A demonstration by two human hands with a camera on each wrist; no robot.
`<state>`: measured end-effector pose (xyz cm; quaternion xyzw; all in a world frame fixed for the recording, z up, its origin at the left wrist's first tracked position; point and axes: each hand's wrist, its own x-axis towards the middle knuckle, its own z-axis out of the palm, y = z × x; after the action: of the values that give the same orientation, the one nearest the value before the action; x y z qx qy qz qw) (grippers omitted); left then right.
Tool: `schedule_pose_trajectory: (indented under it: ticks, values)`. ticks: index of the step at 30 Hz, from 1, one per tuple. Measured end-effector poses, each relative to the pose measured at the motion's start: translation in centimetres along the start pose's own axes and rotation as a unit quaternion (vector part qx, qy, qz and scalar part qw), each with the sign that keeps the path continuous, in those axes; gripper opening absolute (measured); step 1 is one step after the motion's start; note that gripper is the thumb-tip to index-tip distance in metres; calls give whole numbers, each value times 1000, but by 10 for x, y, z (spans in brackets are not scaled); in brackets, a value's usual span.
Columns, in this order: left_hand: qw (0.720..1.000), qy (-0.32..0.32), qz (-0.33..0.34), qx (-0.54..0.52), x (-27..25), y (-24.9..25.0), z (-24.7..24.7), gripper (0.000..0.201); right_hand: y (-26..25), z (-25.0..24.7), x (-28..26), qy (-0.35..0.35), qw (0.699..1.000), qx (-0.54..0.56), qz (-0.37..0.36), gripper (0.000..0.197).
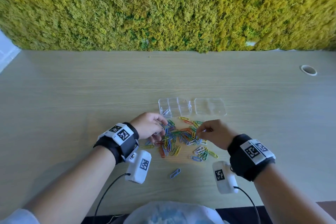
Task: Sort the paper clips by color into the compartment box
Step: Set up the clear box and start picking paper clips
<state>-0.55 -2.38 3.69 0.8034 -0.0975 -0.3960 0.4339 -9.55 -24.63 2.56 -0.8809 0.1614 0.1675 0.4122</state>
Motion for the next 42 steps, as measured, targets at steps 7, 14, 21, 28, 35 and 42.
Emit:
schedule_pose_trajectory:
  ticks: [7,14,21,28,35,42]
  values:
    - [984,55,9,168,-6,1,-8,28,-15,7,-6,6,994,-106,-32,10]
    - [933,44,32,355,-18,1,0,25,-7,-9,-12,50,967,-246,41,19]
    - [900,46,38,431,-23,-3,3,14,-8,2,-17,18,957,-288,35,17]
    - [876,74,54,474,-20,-9,5,13,-11,7,-16,16,956,-291,28,24]
    - [875,103,81,466,-22,-12,1,11,-2,2,-12,28,967,-246,53,21]
    - [862,88,92,491,-15,-10,8,8,3,-6,-13,67,964,-248,71,12]
